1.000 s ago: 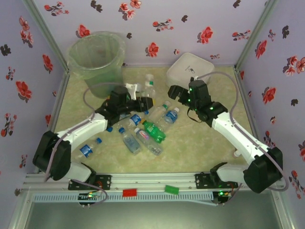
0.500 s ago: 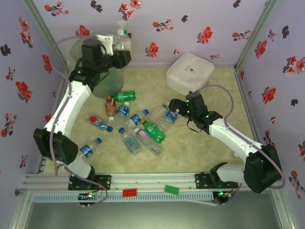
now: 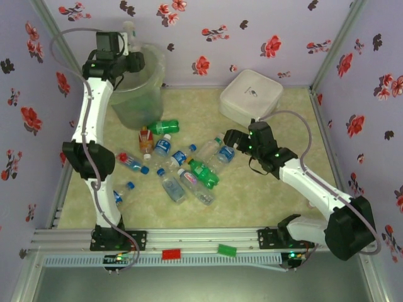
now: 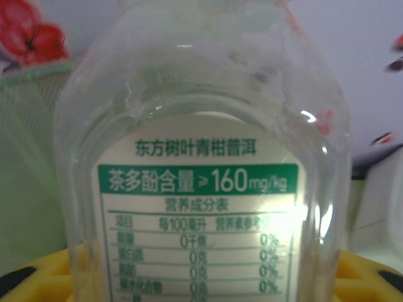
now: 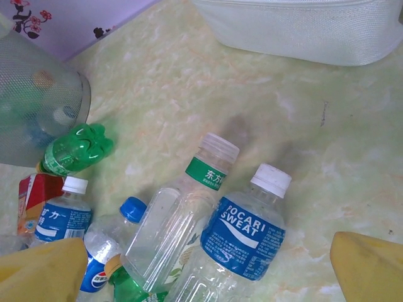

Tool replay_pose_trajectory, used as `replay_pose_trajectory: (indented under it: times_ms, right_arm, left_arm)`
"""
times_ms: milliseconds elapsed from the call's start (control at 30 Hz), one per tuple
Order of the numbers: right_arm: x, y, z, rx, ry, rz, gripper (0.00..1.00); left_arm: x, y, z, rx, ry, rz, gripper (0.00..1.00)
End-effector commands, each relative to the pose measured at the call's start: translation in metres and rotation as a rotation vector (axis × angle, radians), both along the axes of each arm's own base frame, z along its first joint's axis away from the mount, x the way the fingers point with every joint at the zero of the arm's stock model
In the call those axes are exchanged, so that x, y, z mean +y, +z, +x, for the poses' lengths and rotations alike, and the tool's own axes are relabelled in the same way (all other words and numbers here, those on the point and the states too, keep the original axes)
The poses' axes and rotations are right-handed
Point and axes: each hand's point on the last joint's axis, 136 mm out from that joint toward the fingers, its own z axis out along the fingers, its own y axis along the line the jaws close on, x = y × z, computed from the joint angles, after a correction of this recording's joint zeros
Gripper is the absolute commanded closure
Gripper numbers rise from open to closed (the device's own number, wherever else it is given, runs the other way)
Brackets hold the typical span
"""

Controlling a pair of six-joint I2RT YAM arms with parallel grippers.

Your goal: Put the plastic bottles in the bin

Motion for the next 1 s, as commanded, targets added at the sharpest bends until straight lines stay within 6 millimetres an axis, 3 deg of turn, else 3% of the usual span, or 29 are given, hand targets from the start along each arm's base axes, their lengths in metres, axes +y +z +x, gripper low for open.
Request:
replay_pose_trajectory:
  times_ms: [0, 133, 200, 300, 533, 700, 767, 867, 967]
  right_arm:
    - [-0.001, 0.009, -0.002, -0.017, 0.014, -0.01, 0.0]
    - [0.0, 0.012, -0.004, -0.018, 0.022, -0.007, 0.0]
    - [-0.002, 0.012, -0.004, -0.018, 0.02, -0.017, 0.01]
    - [-0.007, 0.009, -0.004, -0.011, -0.003, -0.037, 0.0]
    - [-0.004, -0.01, 0.004, 0.052, -0.033, -0.038, 0.0]
    - [0.004, -0.019, 0.013, 0.075, -0.034, -0.021, 0.0]
    - [0.008, -0.024, 0.016, 0.09, -0.033, -0.012, 0.0]
    - [0.014, -0.035, 0.02, 0.118, -0.037, 0.004, 0.0]
    - [0.023, -0.046, 0.025, 0.152, -0.029, 0.027, 0.0]
  left_arm:
    - [0.02, -0.03, -0.004, 0.108, 0.056, 0.093, 0.57]
    - [0.024, -0.05, 0.002, 0.146, 0.076, 0.106, 0.55]
    - [0.025, -0.053, 0.003, 0.151, 0.085, 0.103, 0.45]
    - [0.025, -0.041, 0.001, 0.131, 0.093, 0.088, 0.27]
    - [0.024, 0.007, -0.024, 0.038, 0.104, 0.055, 0.04]
    - [0.004, 0.045, -0.067, -0.089, 0.053, 0.04, 0.0]
    - [-0.006, 0.048, -0.087, -0.131, 0.032, 0.02, 0.0]
    - [-0.022, 0.041, -0.122, -0.187, 0.006, -0.053, 0.0]
    - [-0.042, 0.013, -0.158, -0.196, -0.043, -0.153, 0.0]
